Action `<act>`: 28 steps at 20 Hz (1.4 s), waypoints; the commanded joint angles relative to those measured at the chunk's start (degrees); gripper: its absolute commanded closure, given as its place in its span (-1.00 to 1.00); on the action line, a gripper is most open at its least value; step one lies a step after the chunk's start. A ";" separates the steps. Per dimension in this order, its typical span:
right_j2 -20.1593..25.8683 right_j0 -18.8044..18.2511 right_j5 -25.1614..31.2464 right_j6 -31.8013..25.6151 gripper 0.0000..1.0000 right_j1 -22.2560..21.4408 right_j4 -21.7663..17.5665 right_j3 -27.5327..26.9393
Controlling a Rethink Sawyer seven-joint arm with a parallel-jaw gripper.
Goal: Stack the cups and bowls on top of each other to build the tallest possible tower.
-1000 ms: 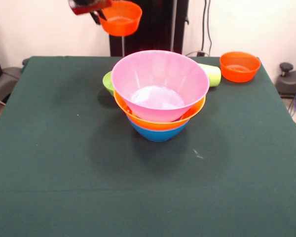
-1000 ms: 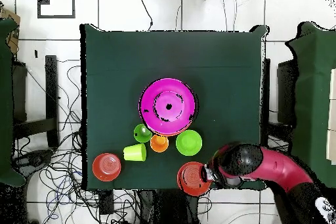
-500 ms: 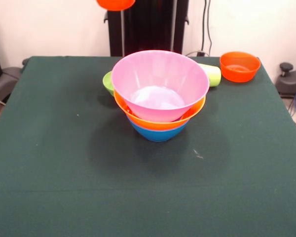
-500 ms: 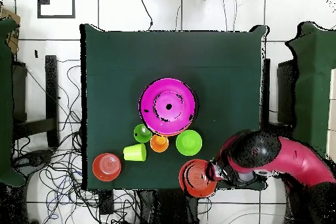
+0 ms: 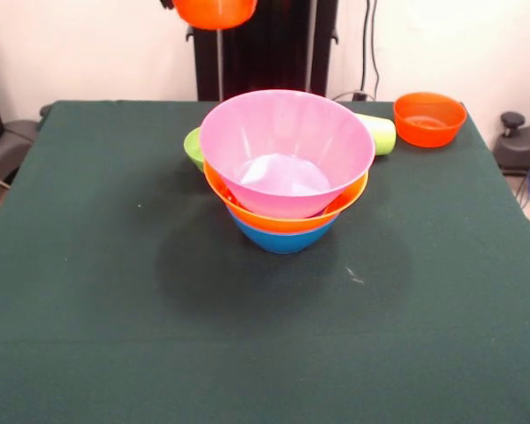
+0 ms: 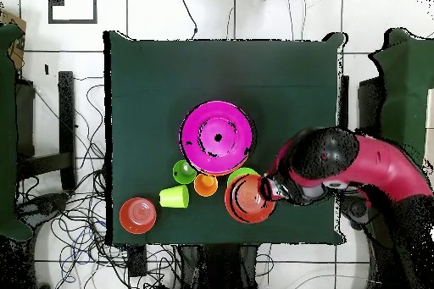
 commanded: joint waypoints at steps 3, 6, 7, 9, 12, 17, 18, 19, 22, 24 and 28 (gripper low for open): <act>2.71 5.62 0.07 -2.94 1.00 7.36 -3.13 -13.29; 2.39 6.87 0.20 -2.11 1.00 9.13 -2.75 -15.38; 2.31 7.13 0.12 -1.87 1.00 9.31 -2.56 -15.60; 2.10 7.46 -0.35 -1.53 1.00 9.54 -2.26 -15.72; 1.64 8.07 -1.43 -1.26 1.00 10.85 -2.55 -16.71; 0.40 9.65 -2.90 0.12 1.00 13.16 -4.02 -18.82; 0.18 10.05 -3.51 0.55 1.00 13.95 -4.28 -19.27; -0.01 10.43 -4.03 0.98 1.00 14.55 -4.44 -19.49; -0.61 11.78 -4.67 2.62 1.00 15.62 -4.71 -20.25; -0.94 12.39 -5.22 3.24 1.00 16.42 -4.85 -20.57; -1.79 13.08 -6.30 3.52 1.00 17.17 -5.56 -20.58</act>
